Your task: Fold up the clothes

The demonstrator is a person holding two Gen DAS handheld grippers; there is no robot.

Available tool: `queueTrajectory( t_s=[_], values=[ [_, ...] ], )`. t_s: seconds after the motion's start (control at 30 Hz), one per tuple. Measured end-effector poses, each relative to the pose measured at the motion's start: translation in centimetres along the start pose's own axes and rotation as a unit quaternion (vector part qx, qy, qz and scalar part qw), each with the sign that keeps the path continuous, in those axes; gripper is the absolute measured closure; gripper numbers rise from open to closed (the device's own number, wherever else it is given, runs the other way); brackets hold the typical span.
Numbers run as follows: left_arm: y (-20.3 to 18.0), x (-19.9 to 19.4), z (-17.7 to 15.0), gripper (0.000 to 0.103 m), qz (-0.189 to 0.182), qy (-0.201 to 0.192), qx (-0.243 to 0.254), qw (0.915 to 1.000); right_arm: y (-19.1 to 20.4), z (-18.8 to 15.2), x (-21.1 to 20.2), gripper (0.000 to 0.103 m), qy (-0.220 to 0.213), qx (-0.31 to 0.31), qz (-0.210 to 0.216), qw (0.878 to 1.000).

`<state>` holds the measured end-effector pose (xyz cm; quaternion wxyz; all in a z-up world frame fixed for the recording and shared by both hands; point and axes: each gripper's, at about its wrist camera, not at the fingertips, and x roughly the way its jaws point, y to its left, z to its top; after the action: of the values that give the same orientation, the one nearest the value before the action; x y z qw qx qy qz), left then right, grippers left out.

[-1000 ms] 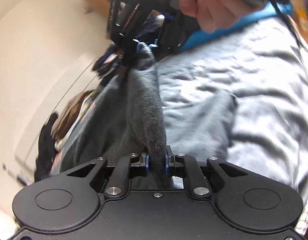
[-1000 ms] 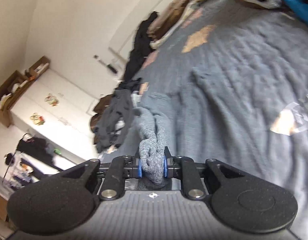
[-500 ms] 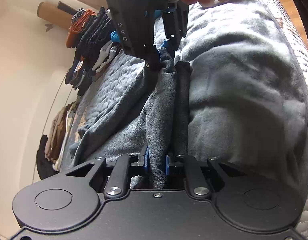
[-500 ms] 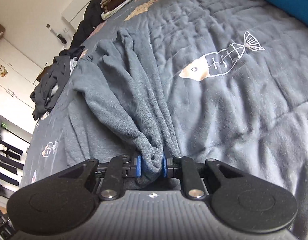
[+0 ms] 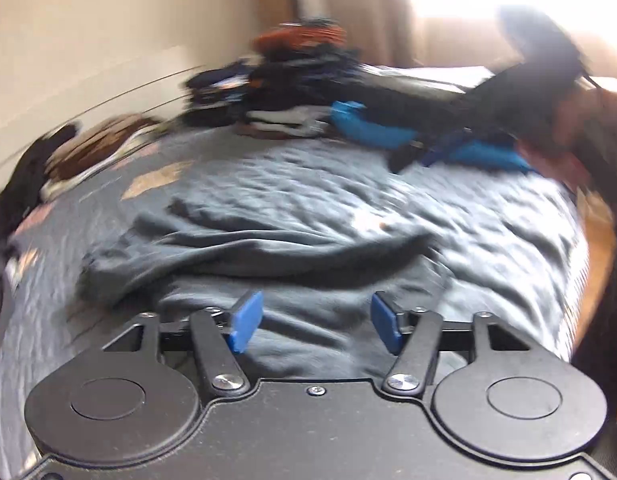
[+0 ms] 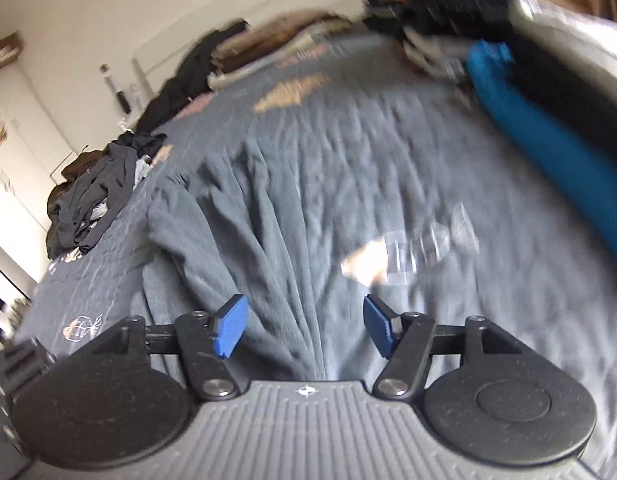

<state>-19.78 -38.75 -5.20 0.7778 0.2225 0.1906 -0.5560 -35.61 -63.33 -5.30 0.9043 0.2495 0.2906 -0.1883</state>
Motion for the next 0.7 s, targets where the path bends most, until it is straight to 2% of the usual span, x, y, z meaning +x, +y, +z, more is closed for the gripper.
queueTrajectory(
  t_s=[0.07, 0.17, 0.27, 0.43, 0.53, 0.7],
  values=[
    [1.6, 0.2, 0.2, 0.042, 0.029, 0.000, -0.046, 0.9985, 2.5, 1.1, 0.1, 0.031, -0.020, -0.065, 0.009, 0.998],
    [4.4, -0.1, 0.5, 0.041, 0.077, -0.002, -0.104, 0.9916, 7.2, 3.1, 2.0, 0.027, -0.029, -0.146, 0.040, 0.988],
    [7.3, -0.5, 0.6, 0.041, 0.123, 0.001, -0.157, 0.9799, 11.8, 4.2, 4.7, 0.024, -0.038, -0.225, 0.065, 0.971],
    [12.2, -1.2, -0.2, 0.041, 0.190, 0.031, -0.224, 0.9554, 18.5, 4.8, 10.9, 0.023, -0.016, -0.321, 0.086, 0.943],
    [14.1, -1.6, -0.7, 0.041, 0.185, 0.035, -0.267, 0.9450, 21.4, 4.4, 14.5, 0.023, -0.005, -0.370, 0.078, 0.926],
    [16.5, -1.4, -1.2, 0.041, 0.188, 0.044, -0.306, 0.9321, 24.1, 4.0, 19.7, 0.023, -0.003, -0.415, 0.064, 0.908]
  ],
)
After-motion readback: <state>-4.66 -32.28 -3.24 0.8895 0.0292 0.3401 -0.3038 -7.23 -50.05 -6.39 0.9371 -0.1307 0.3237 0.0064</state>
